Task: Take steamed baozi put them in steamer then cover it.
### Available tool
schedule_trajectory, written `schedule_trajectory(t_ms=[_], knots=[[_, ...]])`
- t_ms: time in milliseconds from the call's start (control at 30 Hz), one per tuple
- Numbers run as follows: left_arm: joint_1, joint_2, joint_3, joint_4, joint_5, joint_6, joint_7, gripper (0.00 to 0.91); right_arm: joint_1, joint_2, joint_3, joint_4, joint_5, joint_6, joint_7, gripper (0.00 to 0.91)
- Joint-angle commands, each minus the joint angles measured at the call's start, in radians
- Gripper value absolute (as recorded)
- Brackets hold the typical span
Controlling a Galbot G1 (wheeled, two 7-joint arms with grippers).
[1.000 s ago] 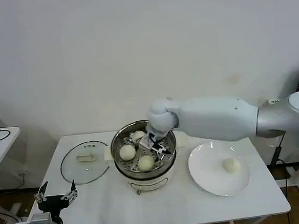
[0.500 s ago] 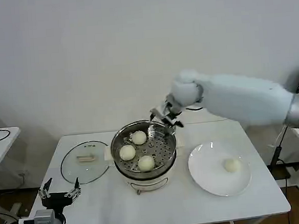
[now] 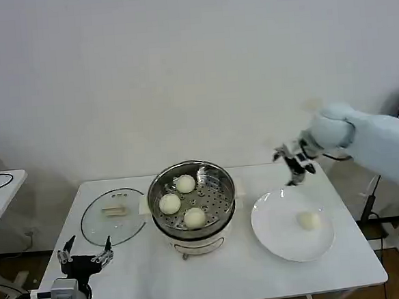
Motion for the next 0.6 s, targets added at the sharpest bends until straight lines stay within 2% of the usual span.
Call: schedule_trajectory(t_ms=[33, 200, 467, 600], knots=[[0.009, 0.001, 0.002, 0.0, 0.015, -0.002, 0.002, 0.907, -0.352, -0.15, 0.237, -0.001, -0.142, -0.003, -0.007, 0.907], [0.017, -0.002, -0.007, 0.002, 0.018, -0.003, 0.002, 0.907, -0.419, -0.111, 0.257, -0.053, -0.173, 0.0, -0.003, 0.907], [0.02, -0.005, -0.013, 0.008, 0.026, -0.001, 0.002, 0.907, -0.416, -0.029, 0.203, -0.155, -0.171, -0.002, -0.01, 0.907], [0.019, -0.008, -0.012, 0.011, 0.028, -0.001, 0.003, 0.907, -0.433, 0.019, 0.216, -0.197, -0.157, -0.002, -0.003, 0.907]])
